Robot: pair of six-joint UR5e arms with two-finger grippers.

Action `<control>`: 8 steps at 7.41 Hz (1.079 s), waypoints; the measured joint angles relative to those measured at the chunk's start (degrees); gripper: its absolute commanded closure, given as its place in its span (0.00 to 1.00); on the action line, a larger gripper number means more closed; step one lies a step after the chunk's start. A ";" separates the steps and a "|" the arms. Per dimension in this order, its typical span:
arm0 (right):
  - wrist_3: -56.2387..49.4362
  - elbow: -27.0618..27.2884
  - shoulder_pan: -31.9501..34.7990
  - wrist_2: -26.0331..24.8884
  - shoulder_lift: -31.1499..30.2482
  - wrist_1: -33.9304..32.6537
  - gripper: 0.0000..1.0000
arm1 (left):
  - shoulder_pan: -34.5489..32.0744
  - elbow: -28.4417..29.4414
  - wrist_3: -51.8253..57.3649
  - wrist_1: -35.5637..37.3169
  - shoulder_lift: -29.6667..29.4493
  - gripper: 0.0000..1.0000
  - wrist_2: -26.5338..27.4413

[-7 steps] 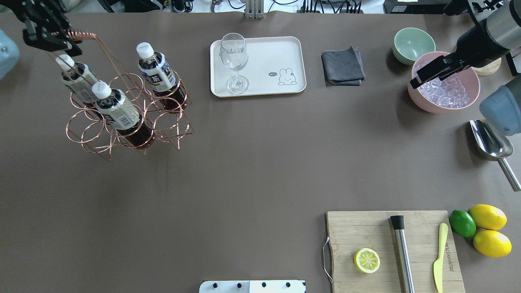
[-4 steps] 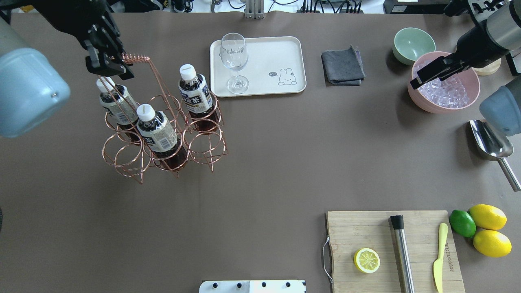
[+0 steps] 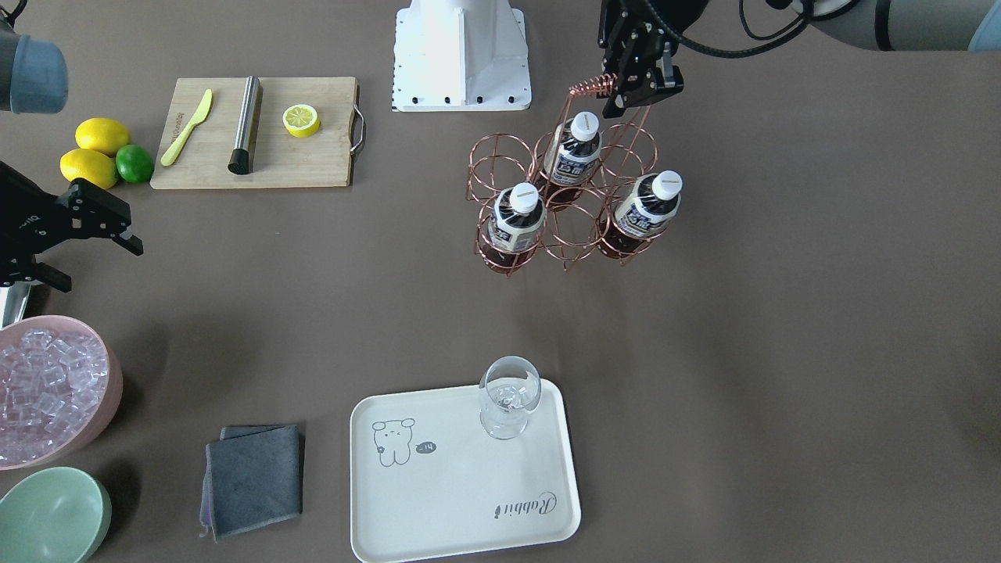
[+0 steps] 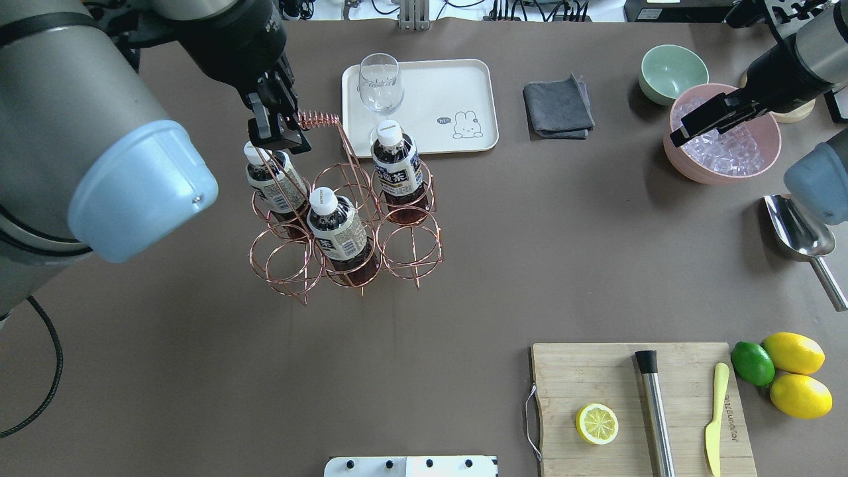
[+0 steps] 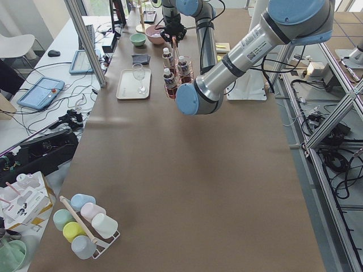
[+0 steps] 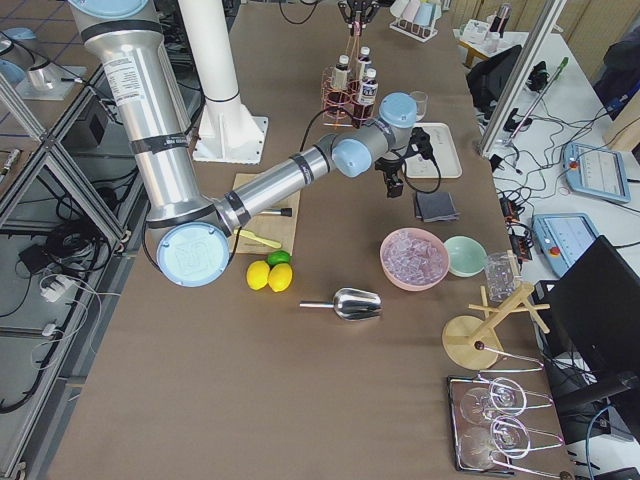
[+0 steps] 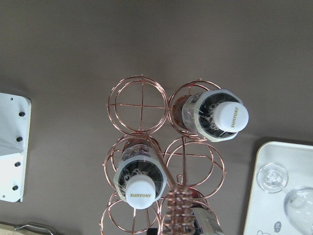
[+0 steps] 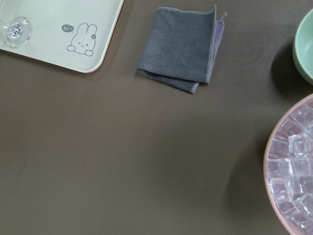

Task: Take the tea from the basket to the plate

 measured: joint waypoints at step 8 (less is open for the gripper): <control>0.11 -0.20 0.00 -0.11 -0.80 0.01 0.00 | 7.71 2.19 -13.60 -7.23 -1.98 1.00 5.36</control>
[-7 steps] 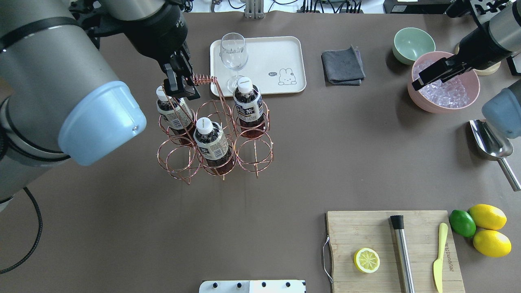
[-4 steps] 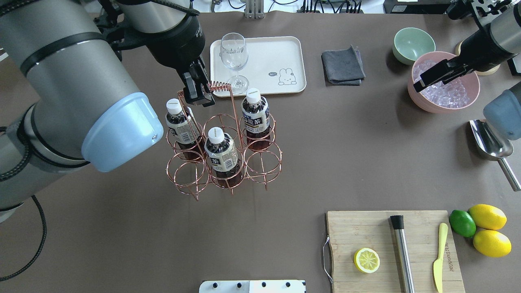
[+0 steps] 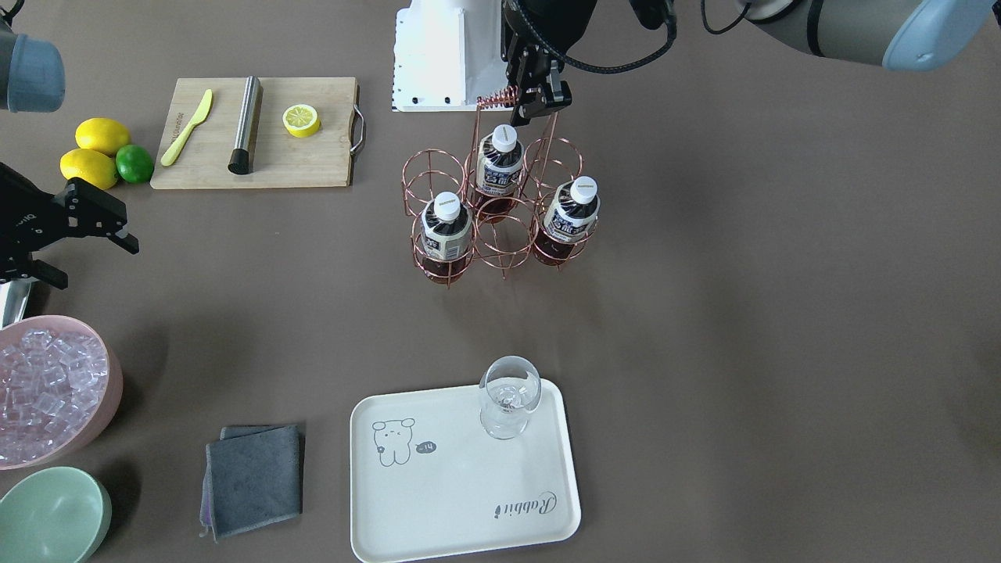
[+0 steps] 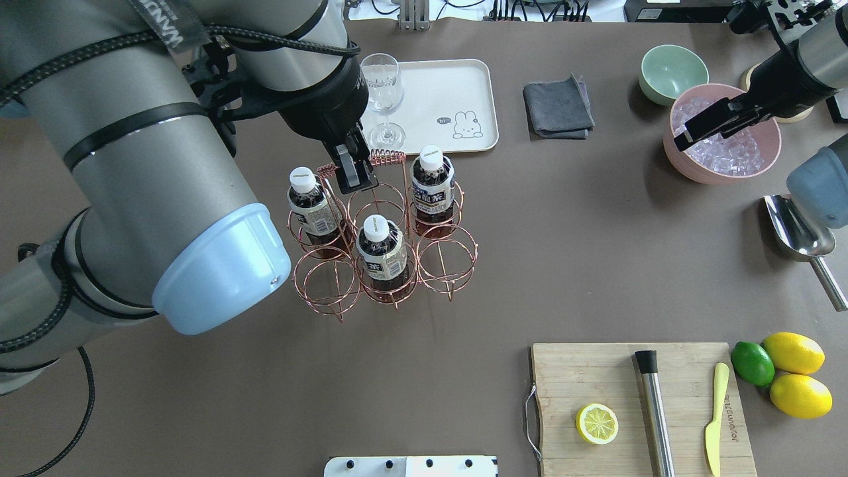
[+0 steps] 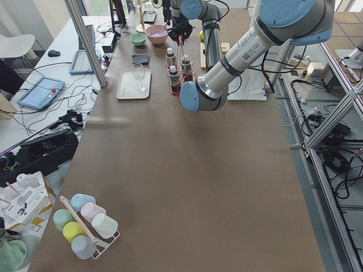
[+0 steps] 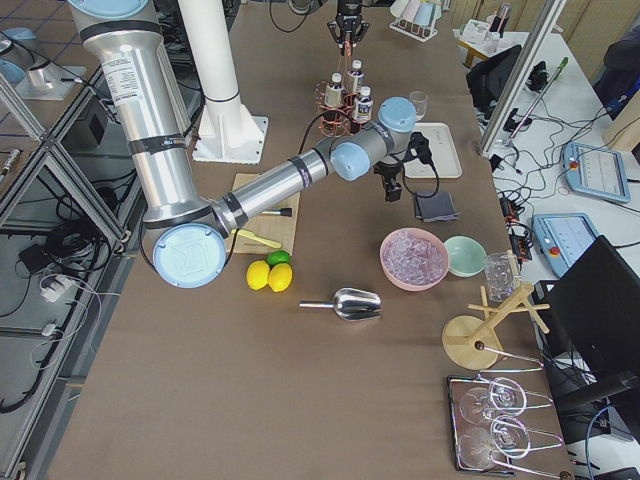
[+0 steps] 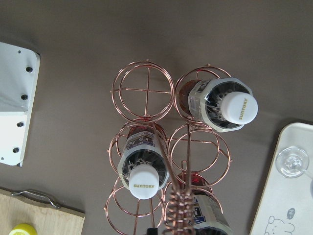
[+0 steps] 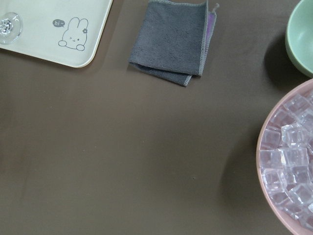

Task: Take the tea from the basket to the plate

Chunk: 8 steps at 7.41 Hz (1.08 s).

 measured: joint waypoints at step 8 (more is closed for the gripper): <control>0.00 -0.45 -0.08 -0.59 -0.09 0.00 0.00 | 3.75 -2.93 -3.04 -2.38 0.92 1.00 3.12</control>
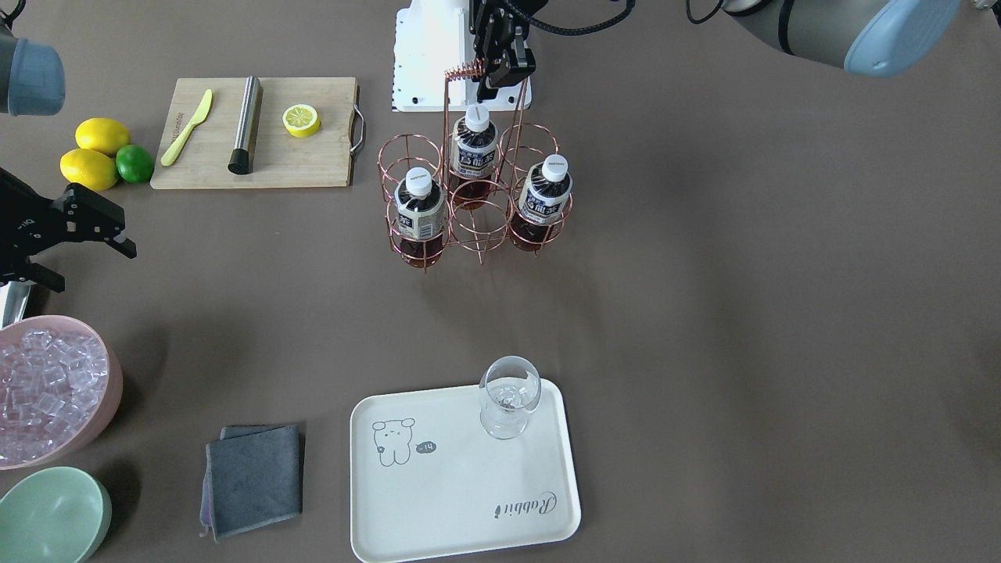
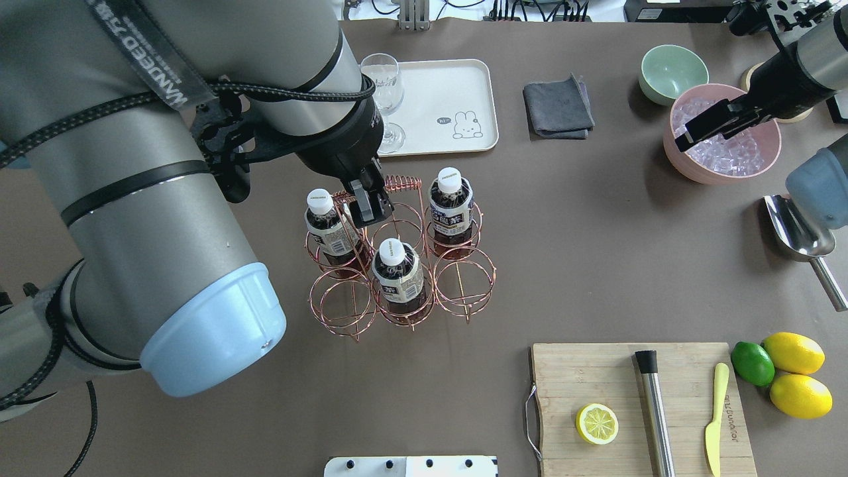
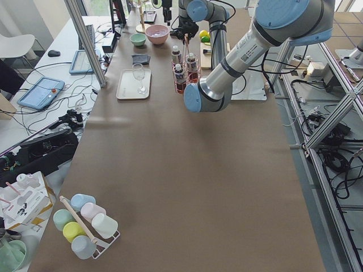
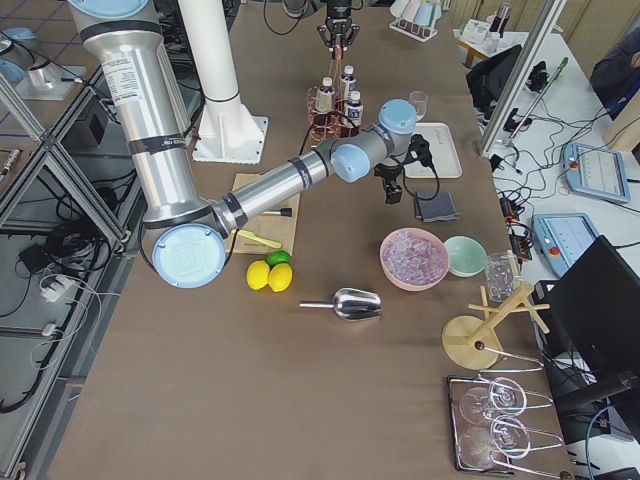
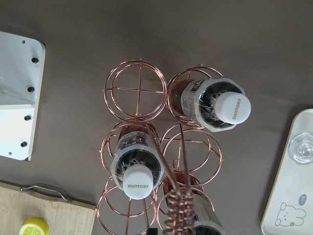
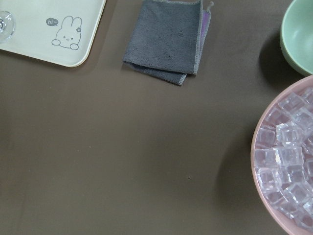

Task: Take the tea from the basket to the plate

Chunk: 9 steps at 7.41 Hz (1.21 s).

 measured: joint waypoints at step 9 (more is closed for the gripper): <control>4.68 3.02 -0.01 -5.82 4.53 0.01 0.00 | 3.55 2.24 0.10 -6.06 1.79 1.00 4.27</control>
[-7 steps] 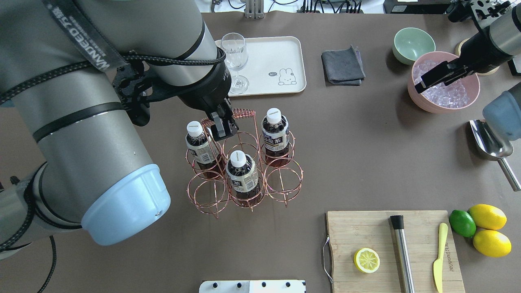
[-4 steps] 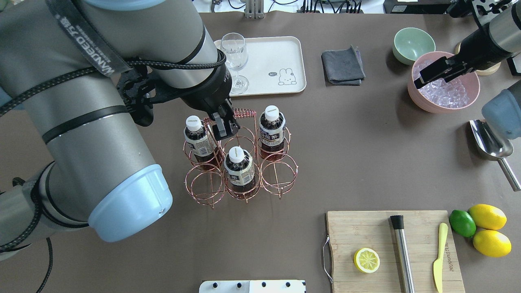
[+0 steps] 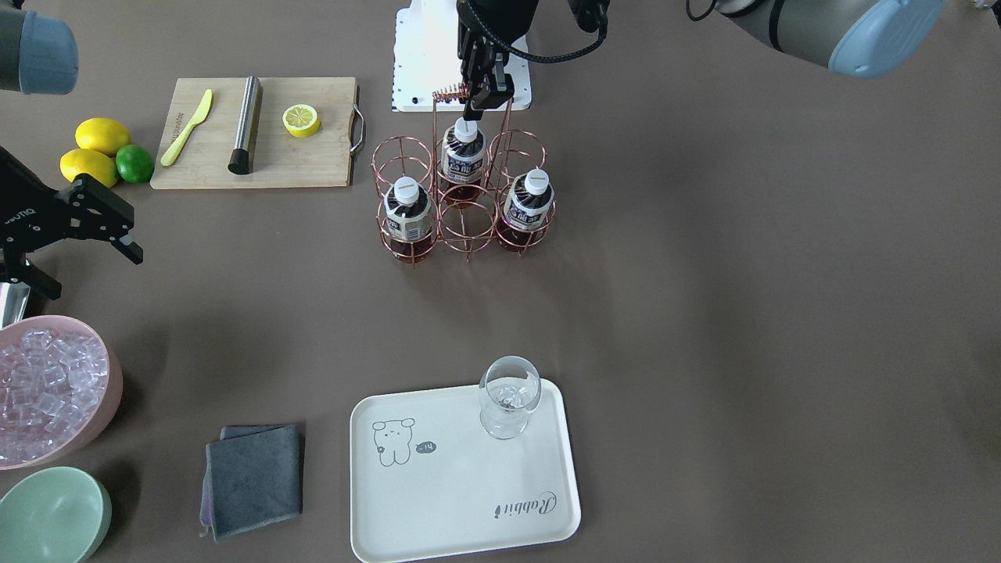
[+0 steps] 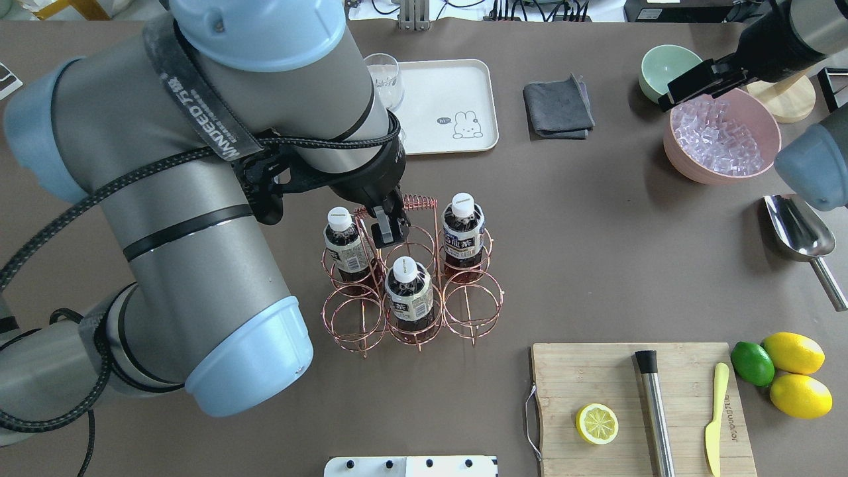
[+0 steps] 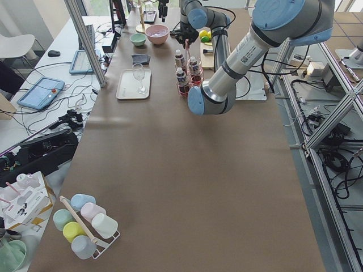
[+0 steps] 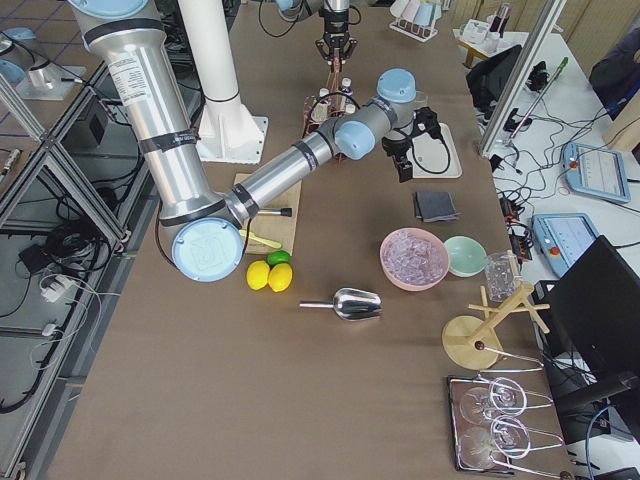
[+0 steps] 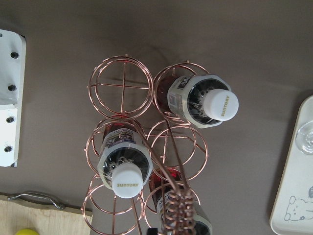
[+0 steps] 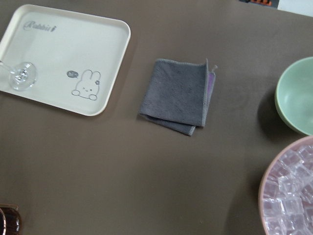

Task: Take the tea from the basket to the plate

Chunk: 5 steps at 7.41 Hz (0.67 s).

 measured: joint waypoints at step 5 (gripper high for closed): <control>7.05 2.19 -3.50 0.11 5.27 5.90 0.00 | 0.59 1.35 0.50 -1.67 -0.48 1.00 0.79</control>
